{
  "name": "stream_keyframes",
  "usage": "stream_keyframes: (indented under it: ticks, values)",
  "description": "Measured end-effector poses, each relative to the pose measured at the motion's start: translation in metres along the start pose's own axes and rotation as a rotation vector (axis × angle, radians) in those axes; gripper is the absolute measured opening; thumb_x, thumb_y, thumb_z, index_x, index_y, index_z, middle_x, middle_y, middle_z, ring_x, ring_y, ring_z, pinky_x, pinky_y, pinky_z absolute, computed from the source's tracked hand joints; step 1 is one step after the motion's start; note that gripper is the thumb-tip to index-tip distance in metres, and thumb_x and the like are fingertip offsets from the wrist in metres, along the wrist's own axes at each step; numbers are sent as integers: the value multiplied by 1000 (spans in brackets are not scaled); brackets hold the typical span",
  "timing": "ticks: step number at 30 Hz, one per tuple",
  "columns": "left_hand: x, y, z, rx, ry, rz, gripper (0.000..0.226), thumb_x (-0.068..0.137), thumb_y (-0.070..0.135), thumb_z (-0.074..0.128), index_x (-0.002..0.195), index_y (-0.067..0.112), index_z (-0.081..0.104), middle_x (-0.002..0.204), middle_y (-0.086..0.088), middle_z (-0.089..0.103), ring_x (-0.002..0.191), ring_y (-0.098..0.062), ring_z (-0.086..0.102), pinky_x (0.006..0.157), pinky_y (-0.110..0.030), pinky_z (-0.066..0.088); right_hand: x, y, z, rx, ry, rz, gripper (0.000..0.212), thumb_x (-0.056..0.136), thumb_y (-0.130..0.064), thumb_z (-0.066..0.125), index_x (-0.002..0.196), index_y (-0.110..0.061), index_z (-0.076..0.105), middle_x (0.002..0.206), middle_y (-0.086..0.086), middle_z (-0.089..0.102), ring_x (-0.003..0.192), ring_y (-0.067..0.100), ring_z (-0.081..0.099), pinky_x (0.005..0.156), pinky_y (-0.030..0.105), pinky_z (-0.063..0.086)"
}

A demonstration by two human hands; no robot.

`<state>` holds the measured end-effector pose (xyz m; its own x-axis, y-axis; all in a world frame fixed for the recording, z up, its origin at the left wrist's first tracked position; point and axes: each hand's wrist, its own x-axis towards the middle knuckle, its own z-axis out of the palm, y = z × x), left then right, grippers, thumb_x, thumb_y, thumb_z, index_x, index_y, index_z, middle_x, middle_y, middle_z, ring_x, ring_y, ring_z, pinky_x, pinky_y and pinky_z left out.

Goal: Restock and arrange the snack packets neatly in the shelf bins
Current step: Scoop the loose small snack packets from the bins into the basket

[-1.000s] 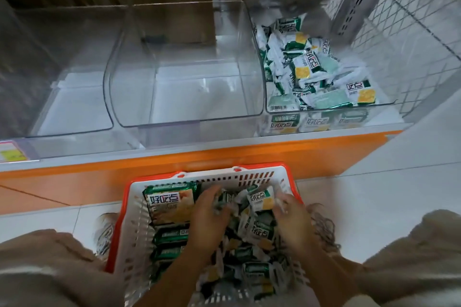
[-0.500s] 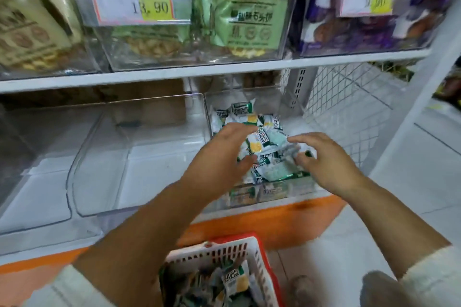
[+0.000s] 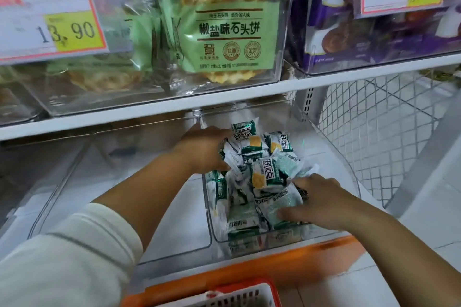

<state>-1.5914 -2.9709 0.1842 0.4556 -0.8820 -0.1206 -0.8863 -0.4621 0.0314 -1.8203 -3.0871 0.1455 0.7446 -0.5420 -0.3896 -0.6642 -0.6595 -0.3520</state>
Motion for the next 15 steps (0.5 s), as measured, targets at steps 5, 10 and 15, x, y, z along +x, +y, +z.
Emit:
stream_keyframes:
  ticks: [5,10,15]
  values:
    - [7,-9,2,-74,38,47,87,83,34,77,152,38,26,147,-2,44,126,-24,49,102,-33,45,-3,-11,-6,74,156,-81,49,73,-48,72,110,-34,42,106,-7,43,92,12,48,72,29,46]
    - [11,-1,-3,-280,170,110,76,87,-4,55,150,32,34,153,-1,35,141,-21,32,108,-33,36,14,-23,6,395,141,-139,91,70,-34,75,142,-48,22,148,-13,27,116,8,46,82,28,46]
    - [38,14,3,-403,59,-10,71,92,32,66,152,28,29,161,-4,20,146,-25,25,115,-36,30,40,-29,17,443,25,-117,117,67,-30,80,146,-55,-3,142,7,35,79,16,51,58,22,42]
